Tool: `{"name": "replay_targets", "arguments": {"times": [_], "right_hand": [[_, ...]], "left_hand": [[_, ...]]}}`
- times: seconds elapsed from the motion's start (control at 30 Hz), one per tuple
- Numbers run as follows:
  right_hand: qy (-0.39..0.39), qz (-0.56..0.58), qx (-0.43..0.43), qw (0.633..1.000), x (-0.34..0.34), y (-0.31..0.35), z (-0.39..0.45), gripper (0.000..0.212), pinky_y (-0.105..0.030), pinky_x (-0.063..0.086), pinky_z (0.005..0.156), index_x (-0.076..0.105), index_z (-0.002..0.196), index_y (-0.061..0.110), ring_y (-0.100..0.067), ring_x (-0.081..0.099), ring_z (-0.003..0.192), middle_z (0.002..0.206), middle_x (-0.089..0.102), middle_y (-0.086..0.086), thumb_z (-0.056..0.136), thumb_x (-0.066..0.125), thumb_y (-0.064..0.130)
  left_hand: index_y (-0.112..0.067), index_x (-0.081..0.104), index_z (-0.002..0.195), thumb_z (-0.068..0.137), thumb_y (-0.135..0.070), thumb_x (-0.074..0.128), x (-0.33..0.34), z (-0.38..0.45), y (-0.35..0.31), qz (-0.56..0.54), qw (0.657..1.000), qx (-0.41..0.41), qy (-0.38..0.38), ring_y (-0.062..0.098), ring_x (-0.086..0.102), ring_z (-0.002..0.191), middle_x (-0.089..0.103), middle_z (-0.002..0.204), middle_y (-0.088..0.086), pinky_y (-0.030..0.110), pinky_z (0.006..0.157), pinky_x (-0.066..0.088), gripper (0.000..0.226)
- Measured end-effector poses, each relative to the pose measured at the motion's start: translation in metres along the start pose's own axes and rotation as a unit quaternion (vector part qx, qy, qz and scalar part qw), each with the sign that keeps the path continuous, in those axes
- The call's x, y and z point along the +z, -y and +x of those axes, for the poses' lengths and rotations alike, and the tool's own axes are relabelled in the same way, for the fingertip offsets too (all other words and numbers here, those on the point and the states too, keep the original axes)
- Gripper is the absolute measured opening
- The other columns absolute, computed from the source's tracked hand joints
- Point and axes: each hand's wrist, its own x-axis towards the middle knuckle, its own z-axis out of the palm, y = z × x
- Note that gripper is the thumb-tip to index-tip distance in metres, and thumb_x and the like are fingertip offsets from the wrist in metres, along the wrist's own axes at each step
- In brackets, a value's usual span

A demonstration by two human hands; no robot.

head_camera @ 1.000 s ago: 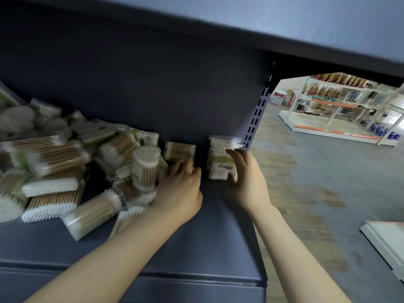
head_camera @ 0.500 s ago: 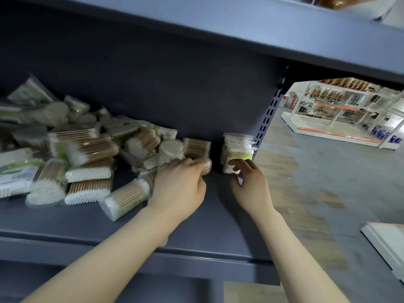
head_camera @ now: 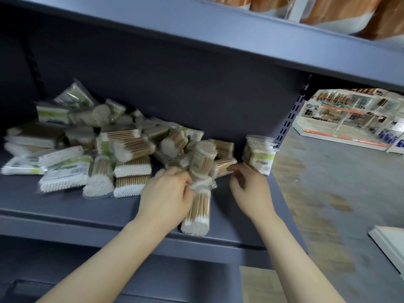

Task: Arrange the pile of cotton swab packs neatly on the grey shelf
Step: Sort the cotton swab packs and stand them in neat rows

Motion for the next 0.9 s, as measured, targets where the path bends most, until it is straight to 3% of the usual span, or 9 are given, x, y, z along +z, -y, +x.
{"name": "replay_targets", "arguments": {"times": [0.1, 0.23, 0.37, 0.53, 0.7, 0.9], "right_hand": [[-0.001, 0.012, -0.007, 1.0, 0.006, 0.018, 0.001, 0.024, -0.026, 0.032, 0.059, 0.065, 0.1, 0.013, -0.01, 0.045, 0.061, 0.075, 0.05, 0.003, 0.08, 0.054, 0.003], [0.002, 0.031, -0.036, 0.999, 0.016, 0.045, 0.005, 0.022, -0.029, 0.039, 0.059, 0.065, 0.097, 0.015, -0.005, 0.044, 0.058, 0.074, 0.054, 0.005, 0.08, 0.055, 0.005], [0.021, 0.039, -0.07, 0.997, 0.031, 0.073, 0.014, 0.024, -0.019, 0.036, 0.058, 0.067, 0.098, 0.017, -0.003, 0.045, 0.059, 0.077, 0.06, 0.002, 0.079, 0.056, 0.008], [0.075, 0.023, -0.085, 0.993, 0.052, 0.104, 0.031, 0.025, -0.027, 0.045, 0.072, 0.064, 0.107, 0.017, -0.017, 0.061, 0.085, 0.097, 0.068, 0.0, 0.083, 0.057, 0.012], [0.094, -0.011, -0.113, 0.989, 0.078, 0.124, 0.05, 0.027, -0.032, 0.045, 0.069, 0.06, 0.112, 0.015, -0.025, 0.061, 0.085, 0.098, 0.067, -0.006, 0.085, 0.058, 0.018], [0.087, -0.027, -0.14, 0.986, 0.102, 0.14, 0.069, 0.043, -0.033, 0.046, 0.079, 0.052, 0.125, 0.016, -0.026, 0.057, 0.1, 0.121, 0.053, -0.009, 0.083, 0.061, 0.02]], "left_hand": [[-0.018, 0.066, 0.1, 0.087, -0.021, 0.052, -0.008, -0.005, 0.016, 0.001, 1.0, -0.007, 0.004, 0.023, 0.052, 0.097, 0.059, 0.1, 0.0, 0.028, 0.068, 0.036, 0.02], [-0.014, 0.069, 0.089, 0.08, -0.014, 0.06, -0.02, -0.008, 0.036, 0.011, 1.0, -0.013, 0.003, 0.029, 0.056, 0.085, 0.061, 0.086, 0.005, 0.03, 0.063, 0.037, 0.013], [-0.021, 0.064, 0.108, 0.088, -0.019, 0.051, -0.035, -0.009, 0.052, 0.007, 0.999, -0.04, -0.004, 0.02, 0.056, 0.091, 0.06, 0.098, -0.003, 0.027, 0.065, 0.037, 0.024], [-0.025, 0.062, 0.11, 0.089, -0.021, 0.047, -0.051, -0.006, 0.07, -0.008, 0.998, -0.055, -0.033, 0.016, 0.054, 0.094, 0.057, 0.099, -0.008, 0.026, 0.062, 0.033, 0.026], [-0.023, 0.064, 0.107, 0.088, -0.02, 0.049, -0.058, 0.001, 0.09, -0.003, 0.998, -0.049, -0.035, 0.018, 0.052, 0.098, 0.059, 0.099, -0.005, 0.026, 0.068, 0.036, 0.024], [-0.015, 0.07, 0.081, 0.072, -0.007, 0.067, -0.062, 0.01, 0.113, 0.006, 0.998, -0.028, -0.051, 0.03, 0.059, 0.075, 0.064, 0.079, 0.003, 0.029, 0.058, 0.038, 0.012]]}}
